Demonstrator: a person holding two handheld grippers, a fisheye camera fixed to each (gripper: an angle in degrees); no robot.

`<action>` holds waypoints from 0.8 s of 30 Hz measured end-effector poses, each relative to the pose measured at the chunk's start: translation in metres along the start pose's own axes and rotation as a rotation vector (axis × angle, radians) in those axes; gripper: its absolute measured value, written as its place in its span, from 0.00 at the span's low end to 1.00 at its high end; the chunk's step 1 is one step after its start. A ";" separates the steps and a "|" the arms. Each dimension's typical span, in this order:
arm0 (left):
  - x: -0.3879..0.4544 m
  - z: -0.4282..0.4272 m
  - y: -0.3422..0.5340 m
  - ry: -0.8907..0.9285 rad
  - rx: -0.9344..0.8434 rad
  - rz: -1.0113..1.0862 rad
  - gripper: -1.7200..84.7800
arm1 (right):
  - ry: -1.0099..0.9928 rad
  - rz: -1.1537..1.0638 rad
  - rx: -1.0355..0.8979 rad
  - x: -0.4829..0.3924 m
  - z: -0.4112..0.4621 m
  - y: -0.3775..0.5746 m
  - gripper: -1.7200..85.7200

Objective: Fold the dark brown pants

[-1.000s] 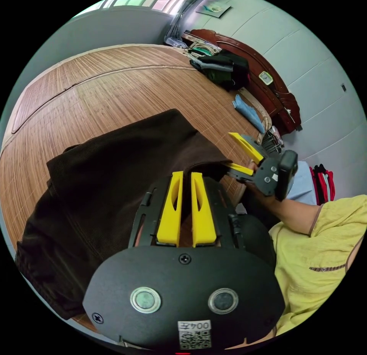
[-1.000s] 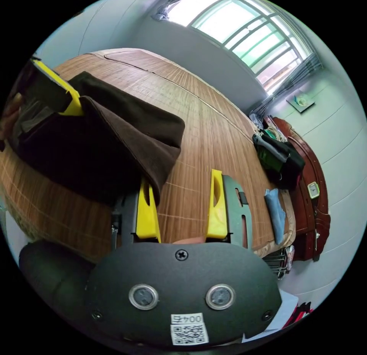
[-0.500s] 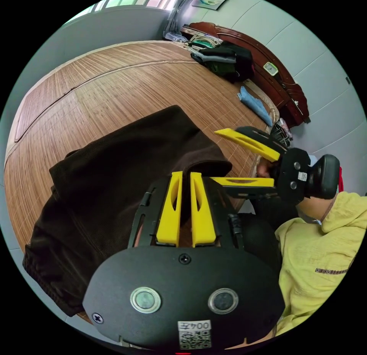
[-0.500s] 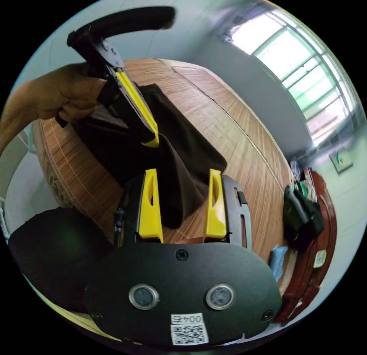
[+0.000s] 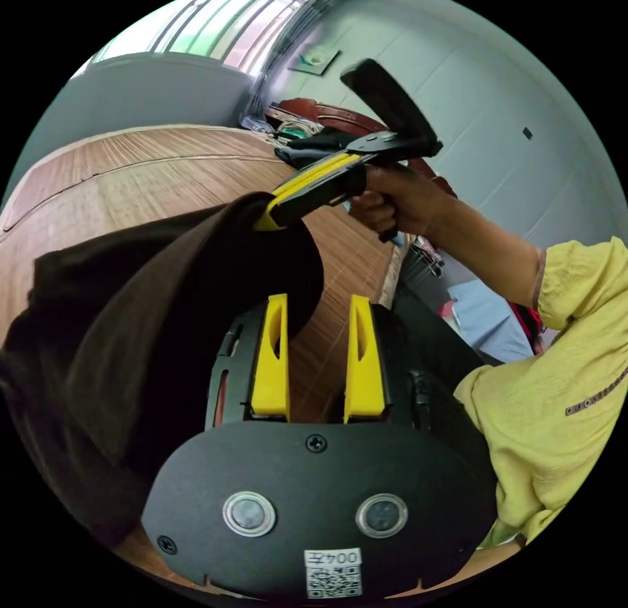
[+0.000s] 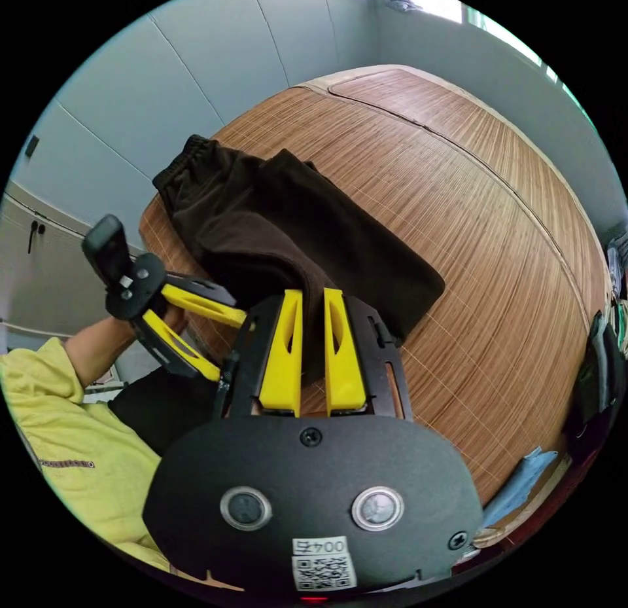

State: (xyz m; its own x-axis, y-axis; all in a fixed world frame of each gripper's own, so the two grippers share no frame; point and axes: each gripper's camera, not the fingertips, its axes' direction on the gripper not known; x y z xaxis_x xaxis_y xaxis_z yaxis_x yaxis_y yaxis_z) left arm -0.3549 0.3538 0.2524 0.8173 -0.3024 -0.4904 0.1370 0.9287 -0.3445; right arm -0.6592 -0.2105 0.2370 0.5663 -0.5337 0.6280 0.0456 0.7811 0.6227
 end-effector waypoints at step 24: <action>-0.033 0.088 -0.044 0.169 -0.061 0.067 0.27 | -0.037 -0.002 0.025 0.035 -0.012 0.002 0.09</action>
State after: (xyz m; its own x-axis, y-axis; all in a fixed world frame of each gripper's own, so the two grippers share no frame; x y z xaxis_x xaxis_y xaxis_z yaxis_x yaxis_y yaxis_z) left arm -0.3386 0.3420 0.3542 0.7175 -0.2763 -0.6394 0.0468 0.9350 -0.3514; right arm -0.6297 -0.2233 0.2549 0.5352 -0.5472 0.6435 0.0257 0.7720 0.6351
